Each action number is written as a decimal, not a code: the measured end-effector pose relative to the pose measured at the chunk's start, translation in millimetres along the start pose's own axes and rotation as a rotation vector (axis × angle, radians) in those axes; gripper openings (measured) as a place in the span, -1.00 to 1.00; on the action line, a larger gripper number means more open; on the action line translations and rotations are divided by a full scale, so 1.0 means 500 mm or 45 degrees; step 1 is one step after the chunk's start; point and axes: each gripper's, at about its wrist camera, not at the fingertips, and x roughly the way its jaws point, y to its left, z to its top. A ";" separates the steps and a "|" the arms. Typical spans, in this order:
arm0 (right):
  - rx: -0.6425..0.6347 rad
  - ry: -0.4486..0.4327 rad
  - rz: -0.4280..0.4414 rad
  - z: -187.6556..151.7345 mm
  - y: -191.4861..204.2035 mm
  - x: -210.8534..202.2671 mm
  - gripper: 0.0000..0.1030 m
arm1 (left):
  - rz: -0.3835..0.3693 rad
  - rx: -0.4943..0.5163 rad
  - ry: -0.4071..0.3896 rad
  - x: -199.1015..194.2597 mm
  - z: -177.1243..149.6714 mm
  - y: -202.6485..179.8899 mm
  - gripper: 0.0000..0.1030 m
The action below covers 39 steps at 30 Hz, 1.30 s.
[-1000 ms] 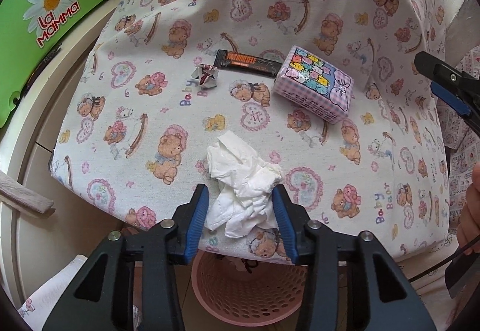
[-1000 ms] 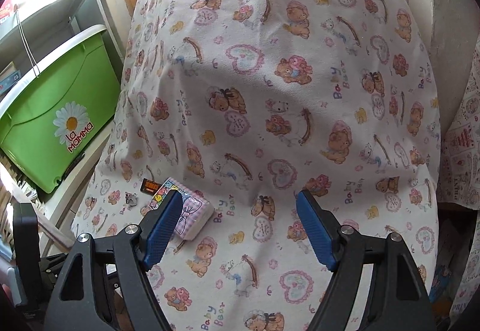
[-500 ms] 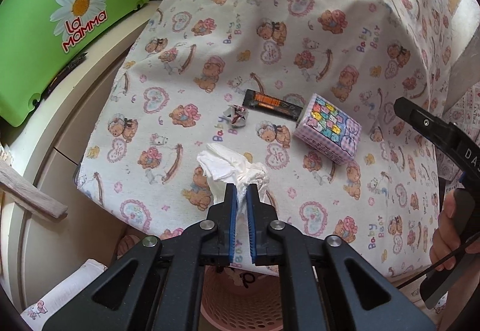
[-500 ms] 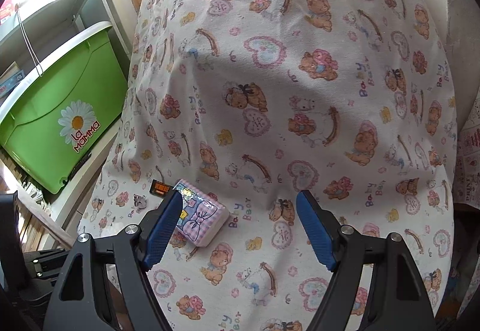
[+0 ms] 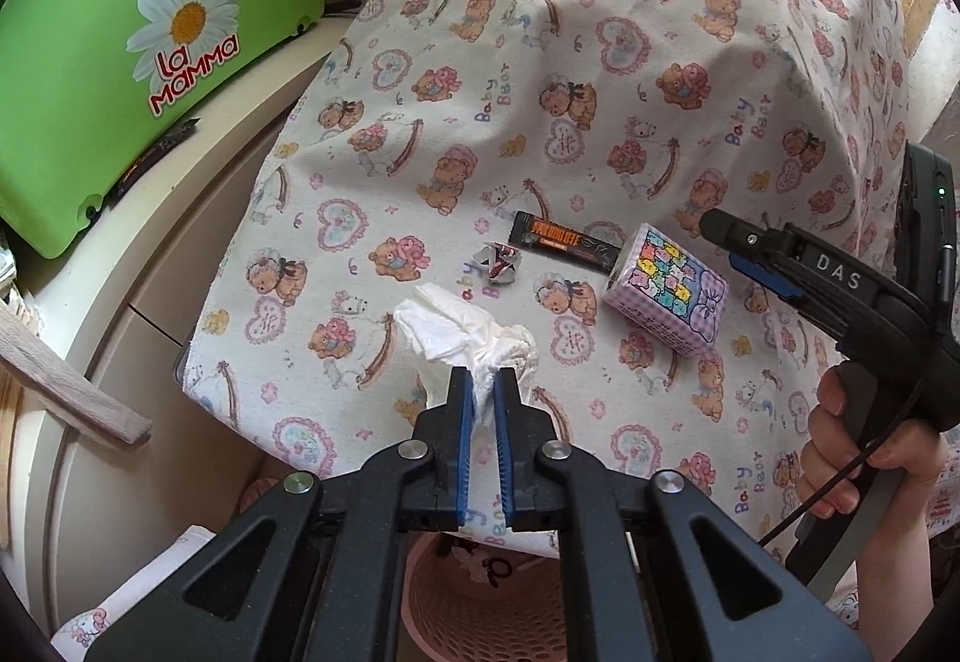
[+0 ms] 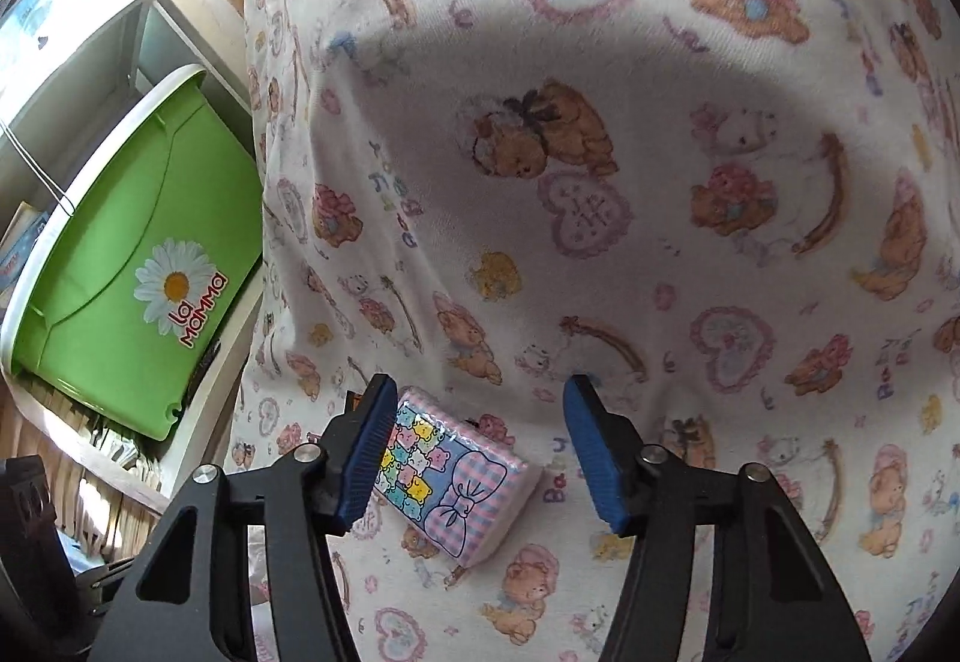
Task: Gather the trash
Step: 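Grasp the second white tissue with the left tool while the right tool grasps the pink patterned box, then carry tissue and pink box over the basket and open both tools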
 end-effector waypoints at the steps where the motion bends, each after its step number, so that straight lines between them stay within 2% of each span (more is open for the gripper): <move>1: -0.009 0.013 -0.004 -0.004 0.003 0.009 0.06 | 0.000 -0.002 0.000 -0.001 0.000 0.001 -0.86; 7: -0.138 0.136 0.034 -0.043 0.048 0.039 0.06 | -0.023 -0.062 0.023 0.003 0.006 0.023 -0.86; 12: -0.424 0.224 0.034 -0.101 0.119 0.039 0.06 | -0.025 -0.073 0.011 -0.008 0.009 0.031 -0.86; 14: -0.541 0.201 -0.033 -0.126 0.147 0.036 0.17 | -0.026 -0.080 0.006 -0.012 0.012 0.037 -0.85; 16: -0.630 0.125 -0.119 -0.147 0.169 0.032 0.49 | -0.025 -0.089 0.004 -0.014 0.013 0.042 -0.85; 18: -0.665 0.054 -0.183 -0.162 0.182 0.029 0.51 | -0.024 -0.097 0.005 -0.014 0.013 0.047 -0.85; 25: -0.713 -0.029 -0.324 -0.172 0.195 0.044 0.52 | -0.019 -0.091 0.020 -0.003 0.011 0.045 -0.85; 26: -0.715 -0.014 -0.313 -0.173 0.196 0.046 0.51 | -0.018 -0.089 0.024 -0.001 0.011 0.044 -0.85; 27: -0.714 0.009 -0.294 -0.173 0.196 0.048 0.34 | -0.017 -0.086 0.028 0.001 0.010 0.042 -0.85; 28: -0.717 0.033 -0.295 -0.175 0.198 0.052 0.05 | -0.017 -0.086 0.032 0.003 0.010 0.041 -0.85; 33: -0.736 -0.018 -0.266 -0.183 0.208 0.024 0.03 | -0.035 -0.095 0.039 0.002 0.010 0.045 -0.85; 39: -0.680 -0.056 -0.231 -0.172 0.198 -0.025 0.03 | -0.043 -0.092 0.030 -0.006 0.010 0.047 -0.85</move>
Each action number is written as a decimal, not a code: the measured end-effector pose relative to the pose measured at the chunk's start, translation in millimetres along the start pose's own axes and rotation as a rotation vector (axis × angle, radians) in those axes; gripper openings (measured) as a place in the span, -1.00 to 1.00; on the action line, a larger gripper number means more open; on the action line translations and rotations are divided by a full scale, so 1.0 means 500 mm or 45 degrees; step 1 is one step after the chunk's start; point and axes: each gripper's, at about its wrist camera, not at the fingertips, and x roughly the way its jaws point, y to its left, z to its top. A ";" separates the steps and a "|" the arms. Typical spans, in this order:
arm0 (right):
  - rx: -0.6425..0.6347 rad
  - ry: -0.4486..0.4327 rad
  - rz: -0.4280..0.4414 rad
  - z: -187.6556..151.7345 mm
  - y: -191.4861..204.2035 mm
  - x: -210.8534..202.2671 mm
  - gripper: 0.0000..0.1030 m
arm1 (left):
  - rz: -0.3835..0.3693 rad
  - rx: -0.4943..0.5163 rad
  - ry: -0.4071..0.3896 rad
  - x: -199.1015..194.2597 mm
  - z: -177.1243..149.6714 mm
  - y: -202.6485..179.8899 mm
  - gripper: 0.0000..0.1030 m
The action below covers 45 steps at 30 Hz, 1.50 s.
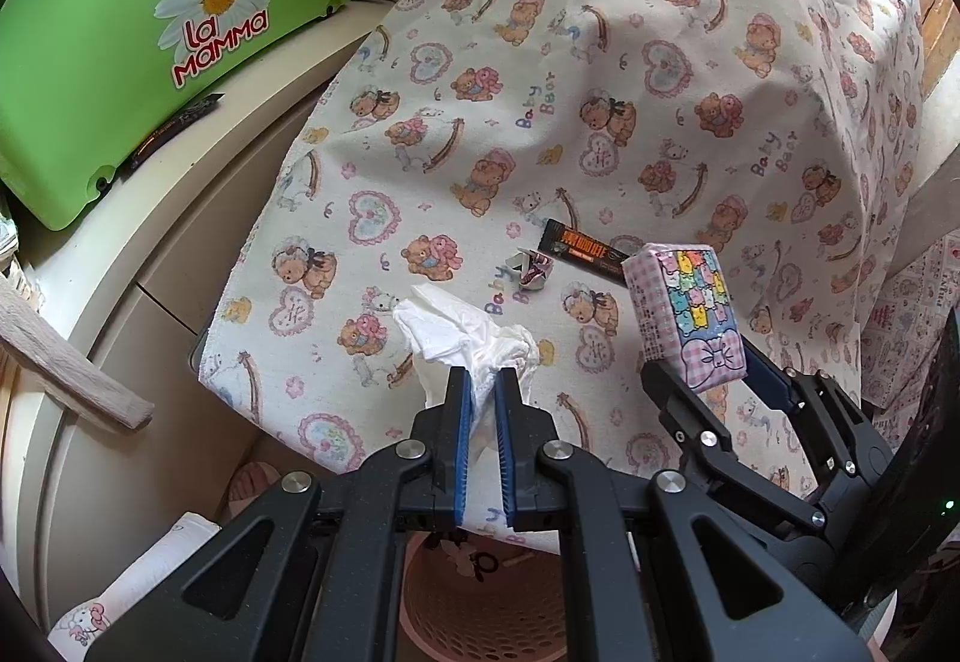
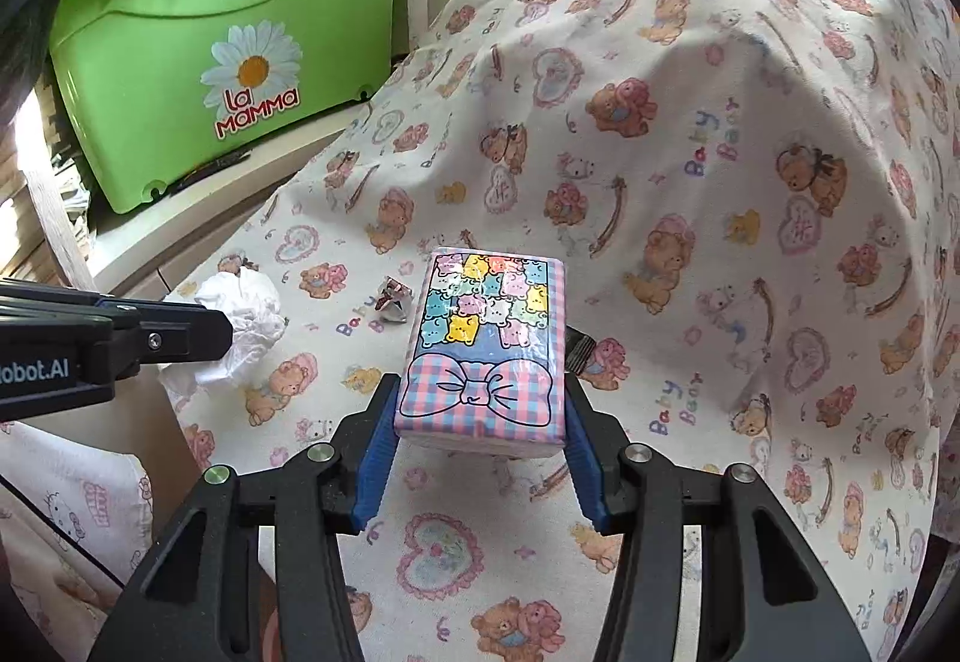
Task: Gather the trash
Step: 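Carry tissue and pink box over the basket and open both tools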
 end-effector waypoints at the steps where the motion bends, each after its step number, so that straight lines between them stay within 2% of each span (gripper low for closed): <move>1: 0.007 -0.007 -0.004 -0.002 -0.003 -0.007 0.03 | -0.001 0.003 0.001 -0.001 -0.001 -0.001 -0.85; 7: 0.053 -0.075 -0.034 -0.012 -0.007 -0.068 0.03 | -0.030 0.025 -0.033 -0.027 -0.010 -0.012 -0.85; 10: 0.172 -0.116 -0.197 -0.021 -0.017 -0.111 0.03 | -0.049 -0.024 -0.056 -0.053 -0.024 -0.009 -0.85; 12: 0.195 -0.178 -0.158 -0.030 -0.019 -0.153 0.03 | -0.115 -0.023 -0.064 -0.084 -0.041 -0.012 -0.85; 16: 0.192 -0.206 -0.033 -0.060 -0.001 -0.223 0.03 | -0.109 0.039 -0.114 -0.137 -0.072 -0.023 -0.85; 21: 0.256 -0.119 0.037 -0.119 0.016 -0.257 0.03 | -0.066 0.086 -0.113 -0.136 -0.113 -0.028 -0.85; 26: 0.218 -0.043 0.057 -0.172 0.046 -0.256 0.04 | -0.062 0.090 -0.049 -0.092 -0.149 -0.020 -0.85; 28: 0.206 0.002 0.073 -0.185 0.054 -0.244 0.05 | -0.051 0.113 -0.008 -0.072 -0.158 -0.023 -0.85; 31: 0.181 0.057 0.098 -0.194 0.064 -0.226 0.05 | -0.094 0.133 0.087 -0.051 -0.172 -0.026 -0.85; 35: 0.140 0.106 0.130 -0.205 0.072 -0.218 0.05 | -0.098 0.140 0.152 -0.030 -0.190 -0.030 -0.85; 40: 0.155 0.275 0.211 -0.230 0.068 -0.177 0.05 | -0.080 0.169 0.241 0.006 -0.206 -0.034 -0.85; 45: 0.190 0.404 0.211 -0.257 0.067 -0.127 0.06 | -0.059 0.198 0.341 0.054 -0.224 -0.044 -0.85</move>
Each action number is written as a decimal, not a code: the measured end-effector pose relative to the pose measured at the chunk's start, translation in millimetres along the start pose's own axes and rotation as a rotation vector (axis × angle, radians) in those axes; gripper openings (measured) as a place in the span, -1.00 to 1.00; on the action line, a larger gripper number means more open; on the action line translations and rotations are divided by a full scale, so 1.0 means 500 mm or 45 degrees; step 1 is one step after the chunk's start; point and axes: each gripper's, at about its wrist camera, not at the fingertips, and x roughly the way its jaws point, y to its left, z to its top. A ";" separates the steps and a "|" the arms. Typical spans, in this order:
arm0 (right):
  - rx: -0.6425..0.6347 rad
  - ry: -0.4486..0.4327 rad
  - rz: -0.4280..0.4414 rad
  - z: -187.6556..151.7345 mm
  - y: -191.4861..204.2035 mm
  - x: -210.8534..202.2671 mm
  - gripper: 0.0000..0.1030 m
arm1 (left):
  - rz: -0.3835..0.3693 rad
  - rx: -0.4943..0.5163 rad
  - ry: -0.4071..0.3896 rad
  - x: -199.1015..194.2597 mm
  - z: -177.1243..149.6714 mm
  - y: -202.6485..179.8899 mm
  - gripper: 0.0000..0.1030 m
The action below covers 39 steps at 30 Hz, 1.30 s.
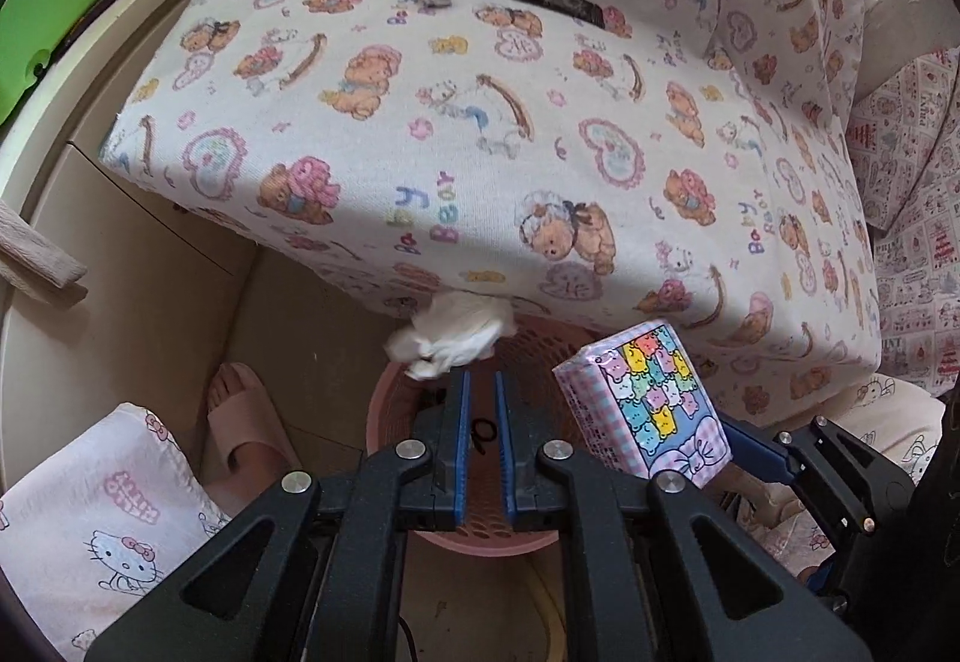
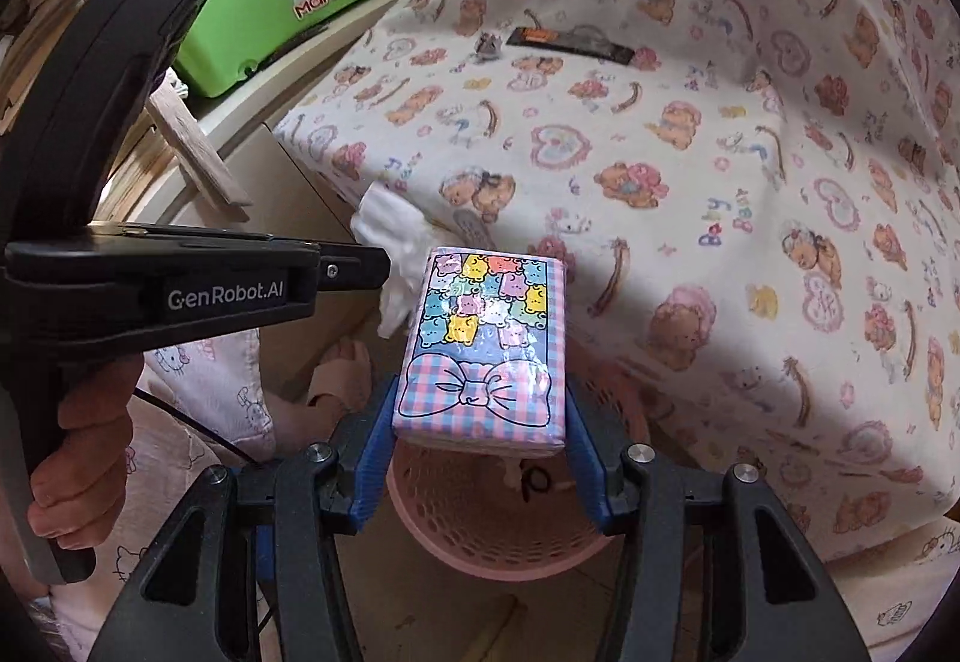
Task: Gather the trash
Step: 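Carry tissue and pink box over the basket and open both tools, then raise both open tools from the basket back over the table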
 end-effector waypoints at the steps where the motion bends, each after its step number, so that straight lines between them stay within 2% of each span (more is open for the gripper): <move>1: 0.011 0.027 -0.006 -0.002 -0.004 0.012 0.06 | -0.004 -0.001 0.027 0.012 -0.001 -0.001 -0.85; 11: 0.044 0.315 -0.098 -0.039 -0.024 0.146 0.06 | -0.033 -0.103 0.301 0.145 -0.017 0.013 -0.85; 22: 0.071 0.593 -0.253 -0.102 -0.055 0.289 0.06 | 0.079 -0.153 0.481 0.262 -0.043 0.033 -0.85; 23: 0.067 0.611 -0.259 -0.108 -0.058 0.294 0.06 | 0.078 -0.158 0.495 0.267 -0.046 0.036 -0.78; 25: 0.068 0.633 -0.269 -0.116 -0.061 0.300 0.06 | 0.078 -0.169 0.513 0.272 -0.053 0.044 -0.46; 26: 0.072 0.637 -0.272 -0.119 -0.061 0.302 0.06 | 0.083 -0.173 0.515 0.272 -0.055 0.046 -0.17; 27: 0.075 0.643 -0.272 -0.121 -0.062 0.304 0.06 | 0.093 -0.176 0.513 0.272 -0.056 0.047 -0.02; 30: 0.093 0.656 -0.275 -0.124 -0.074 0.310 0.10 | 0.137 -0.177 0.508 0.269 -0.057 0.047 0.14; 33: 0.125 0.664 -0.271 -0.124 -0.081 0.313 0.23 | 0.137 -0.184 0.512 0.267 -0.056 0.053 0.29; 39: 0.126 0.664 -0.292 -0.125 -0.086 0.312 0.36 | 0.128 -0.165 0.519 0.264 -0.056 0.053 0.39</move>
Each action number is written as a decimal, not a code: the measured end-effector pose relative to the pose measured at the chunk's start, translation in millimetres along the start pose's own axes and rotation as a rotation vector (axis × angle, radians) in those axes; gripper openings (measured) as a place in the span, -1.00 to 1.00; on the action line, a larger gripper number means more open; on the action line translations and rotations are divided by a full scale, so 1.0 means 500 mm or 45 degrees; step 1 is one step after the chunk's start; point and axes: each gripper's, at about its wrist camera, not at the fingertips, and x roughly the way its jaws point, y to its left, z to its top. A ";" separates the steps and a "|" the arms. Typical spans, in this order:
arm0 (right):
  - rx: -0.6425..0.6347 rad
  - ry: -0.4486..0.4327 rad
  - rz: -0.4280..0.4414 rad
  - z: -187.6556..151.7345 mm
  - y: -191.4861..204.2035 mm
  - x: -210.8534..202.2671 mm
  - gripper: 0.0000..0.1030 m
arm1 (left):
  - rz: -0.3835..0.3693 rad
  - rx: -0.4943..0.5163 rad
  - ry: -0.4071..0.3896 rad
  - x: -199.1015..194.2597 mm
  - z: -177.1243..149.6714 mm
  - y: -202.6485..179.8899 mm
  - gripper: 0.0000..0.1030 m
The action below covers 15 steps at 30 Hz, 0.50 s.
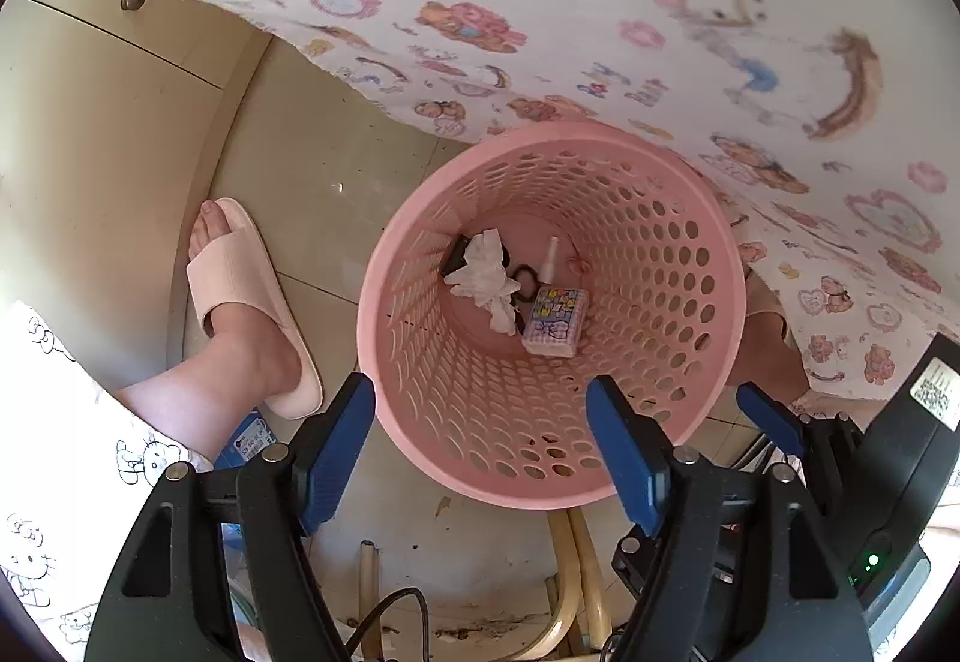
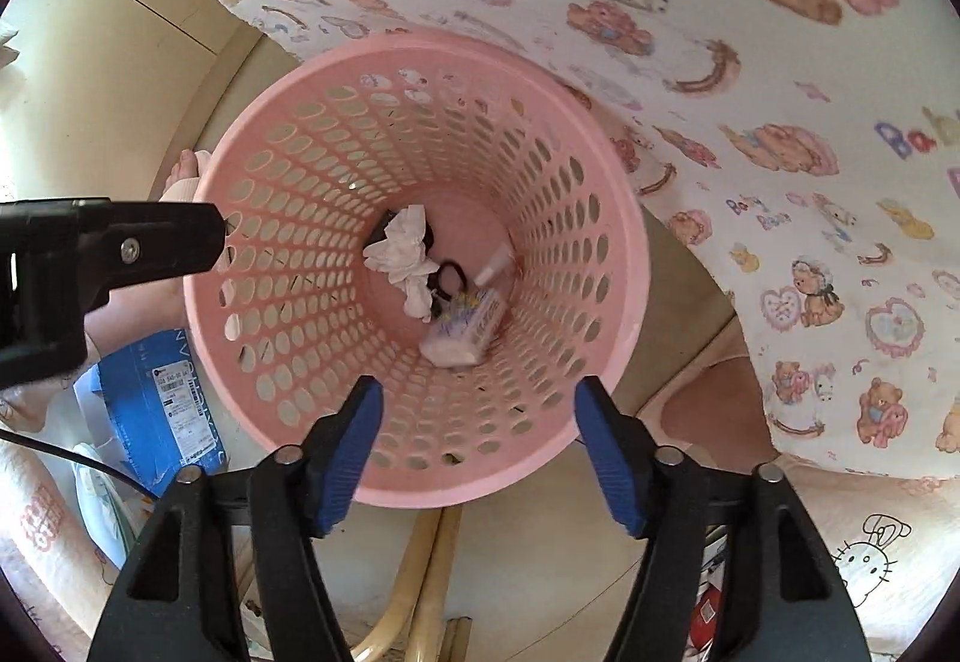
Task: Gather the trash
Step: 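Raise both open tools from the basket back over the table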
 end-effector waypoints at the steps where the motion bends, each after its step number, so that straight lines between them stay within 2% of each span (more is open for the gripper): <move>1: 0.000 0.003 -0.002 0.001 0.001 0.001 0.36 | -0.005 0.001 0.002 -0.001 0.000 -0.001 0.39; 8: 0.000 -0.025 -0.023 0.000 0.000 -0.019 0.38 | -0.036 -0.009 -0.056 -0.041 -0.001 -0.003 0.44; 12: -0.015 -0.077 -0.056 -0.003 0.003 -0.043 0.38 | 0.031 0.048 -0.158 -0.084 -0.012 -0.017 0.44; 15: -0.012 -0.136 -0.037 -0.003 0.004 -0.076 0.38 | 0.002 0.053 -0.224 -0.121 -0.018 -0.015 0.47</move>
